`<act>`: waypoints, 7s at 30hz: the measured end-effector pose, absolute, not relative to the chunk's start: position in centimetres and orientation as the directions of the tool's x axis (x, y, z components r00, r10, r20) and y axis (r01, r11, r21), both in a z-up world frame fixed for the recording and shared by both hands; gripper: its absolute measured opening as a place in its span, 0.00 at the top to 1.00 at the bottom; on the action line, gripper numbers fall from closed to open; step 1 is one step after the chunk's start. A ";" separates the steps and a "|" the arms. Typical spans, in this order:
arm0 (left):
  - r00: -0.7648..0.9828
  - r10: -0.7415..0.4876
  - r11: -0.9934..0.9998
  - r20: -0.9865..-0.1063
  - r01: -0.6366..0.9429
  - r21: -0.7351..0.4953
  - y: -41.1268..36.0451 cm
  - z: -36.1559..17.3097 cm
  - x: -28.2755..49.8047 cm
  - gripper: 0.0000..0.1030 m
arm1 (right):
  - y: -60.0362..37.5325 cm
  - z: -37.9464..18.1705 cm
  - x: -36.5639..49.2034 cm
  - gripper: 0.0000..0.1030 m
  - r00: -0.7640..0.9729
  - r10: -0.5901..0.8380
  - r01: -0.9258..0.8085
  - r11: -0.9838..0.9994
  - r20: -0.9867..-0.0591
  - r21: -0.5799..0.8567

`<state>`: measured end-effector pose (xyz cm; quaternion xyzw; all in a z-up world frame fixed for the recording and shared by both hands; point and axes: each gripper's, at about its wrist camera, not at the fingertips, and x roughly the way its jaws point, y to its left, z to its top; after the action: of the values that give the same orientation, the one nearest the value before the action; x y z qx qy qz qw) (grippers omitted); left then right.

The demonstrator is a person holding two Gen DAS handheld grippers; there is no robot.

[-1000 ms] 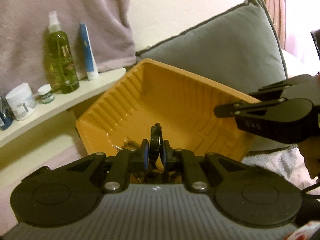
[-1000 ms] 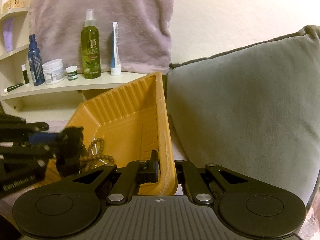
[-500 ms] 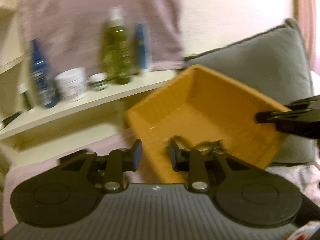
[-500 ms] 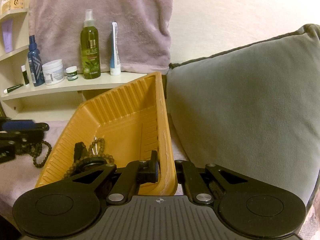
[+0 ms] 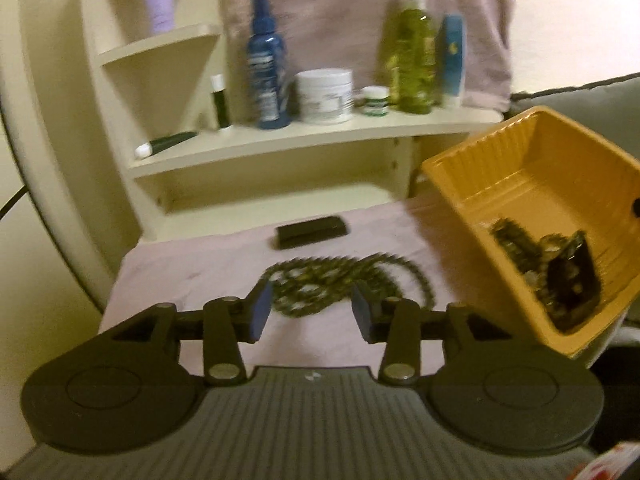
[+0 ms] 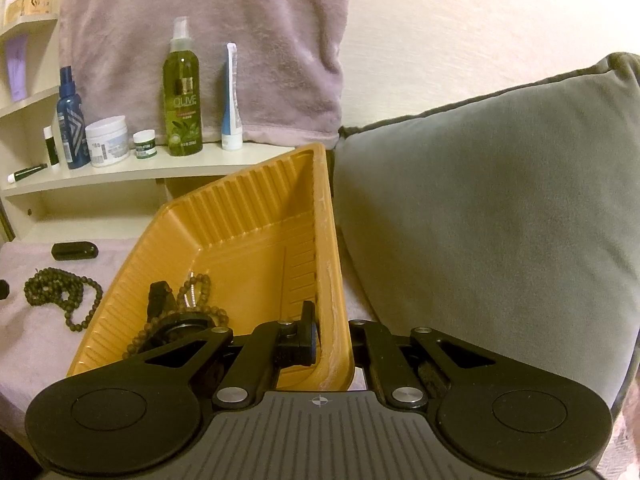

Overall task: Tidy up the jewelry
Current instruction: 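Move the open left tool back over the remaining jewelry, then grasp the long dark bead necklace with the left tool, then lift the necklace over the orange tray and open the left tool, then grasp the black case on the towel with the left tool, then carry the black case into the orange tray and open the left tool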

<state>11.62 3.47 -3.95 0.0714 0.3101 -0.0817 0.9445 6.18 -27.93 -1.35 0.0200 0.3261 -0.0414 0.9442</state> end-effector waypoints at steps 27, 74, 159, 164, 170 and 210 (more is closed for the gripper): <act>0.737 -0.163 0.927 -0.656 0.342 0.153 1.6 -7.1 16.7 0.45 | -28.3 -1.9 6.5 0.96 0.776 -0.073 0.096 0.995 -0.627 0.003; 0.798 -0.273 0.916 -0.537 0.386 0.107 2.4 3.4 17.8 0.88 | -28.0 -1.1 6.2 0.96 0.787 -0.063 0.084 0.996 -0.613 0.006; 0.734 -0.242 0.817 -0.634 0.507 0.274 4.0 -6.0 22.4 0.51 | -29.0 -2.1 6.6 0.96 0.771 -0.047 0.082 0.996 -0.635 0.027; 0.706 -0.247 0.781 -0.663 0.550 0.296 3.8 -7.8 24.3 0.51 | -29.3 -2.3 6.8 0.96 0.763 -0.044 0.091 0.995 -0.645 0.040; 0.667 -0.285 0.748 -0.688 0.604 0.275 3.7 -9.0 26.6 0.51 | -29.4 -2.5 6.8 0.96 0.753 -0.049 0.091 0.995 -0.657 0.030; 0.630 -0.245 0.860 -0.737 0.493 0.136 2.0 -7.7 20.9 0.82 | -29.0 -1.8 6.0 0.96 0.777 -0.037 0.079 0.996 -0.628 0.040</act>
<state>20.90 2.05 -7.75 0.1645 0.3765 -0.2077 0.8877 5.97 -29.04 -1.84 0.0323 0.3321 -0.0308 0.9422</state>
